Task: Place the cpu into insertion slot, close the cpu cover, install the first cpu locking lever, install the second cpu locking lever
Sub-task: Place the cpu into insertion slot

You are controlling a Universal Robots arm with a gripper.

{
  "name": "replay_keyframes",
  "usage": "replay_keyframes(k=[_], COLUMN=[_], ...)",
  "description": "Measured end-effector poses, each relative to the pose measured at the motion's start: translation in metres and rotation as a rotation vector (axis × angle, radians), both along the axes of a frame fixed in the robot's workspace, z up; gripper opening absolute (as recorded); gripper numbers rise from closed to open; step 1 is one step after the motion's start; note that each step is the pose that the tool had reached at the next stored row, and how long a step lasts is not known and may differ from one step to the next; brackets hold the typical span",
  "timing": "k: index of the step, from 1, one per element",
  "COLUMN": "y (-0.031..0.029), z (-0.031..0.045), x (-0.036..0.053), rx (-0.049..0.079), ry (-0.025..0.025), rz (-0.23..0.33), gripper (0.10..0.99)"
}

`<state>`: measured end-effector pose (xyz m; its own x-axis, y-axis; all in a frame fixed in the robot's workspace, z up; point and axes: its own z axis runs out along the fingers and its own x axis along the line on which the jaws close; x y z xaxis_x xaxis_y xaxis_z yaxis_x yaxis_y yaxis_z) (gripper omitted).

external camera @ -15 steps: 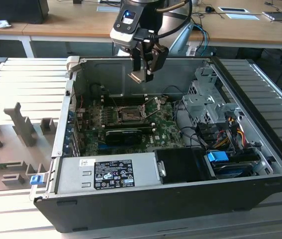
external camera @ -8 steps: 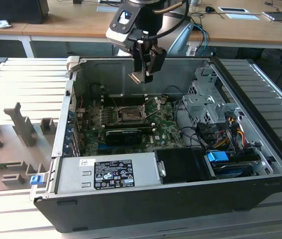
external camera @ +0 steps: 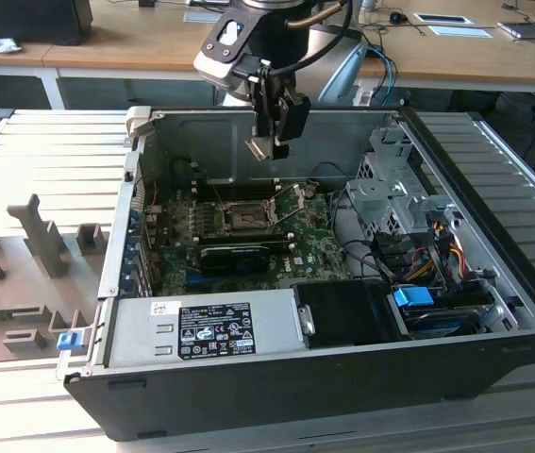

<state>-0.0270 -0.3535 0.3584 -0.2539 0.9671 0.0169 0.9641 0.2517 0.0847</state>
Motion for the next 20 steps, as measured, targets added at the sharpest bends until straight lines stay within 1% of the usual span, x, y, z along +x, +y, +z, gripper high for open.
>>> replay_keyframes(k=[3, 5, 8, 13, 16, 18, 20], y=[0.0002, 0.0006, 0.0012, 0.0024, 0.0028, 0.0030, 0.0030], z=[-0.0003, -0.0004, -0.0005, -0.0008, -0.0008, -0.0009, -0.0009], x=[0.0000, 0.0001, 0.0001, 0.0001, 0.0001, 0.0001, 0.0001], rx=[0.000, -0.001, -0.001, -0.002, -0.002, -0.002, -0.002], ry=[0.0000, -0.0001, -0.0001, -0.0001, -0.0001, -0.0001, 0.0000], rz=[-0.044, -0.089, -0.142, -0.221, -0.257, -0.302, -0.327], gripper=[0.525, 0.525, 0.525, 0.525, 0.525, 0.525, 0.525])
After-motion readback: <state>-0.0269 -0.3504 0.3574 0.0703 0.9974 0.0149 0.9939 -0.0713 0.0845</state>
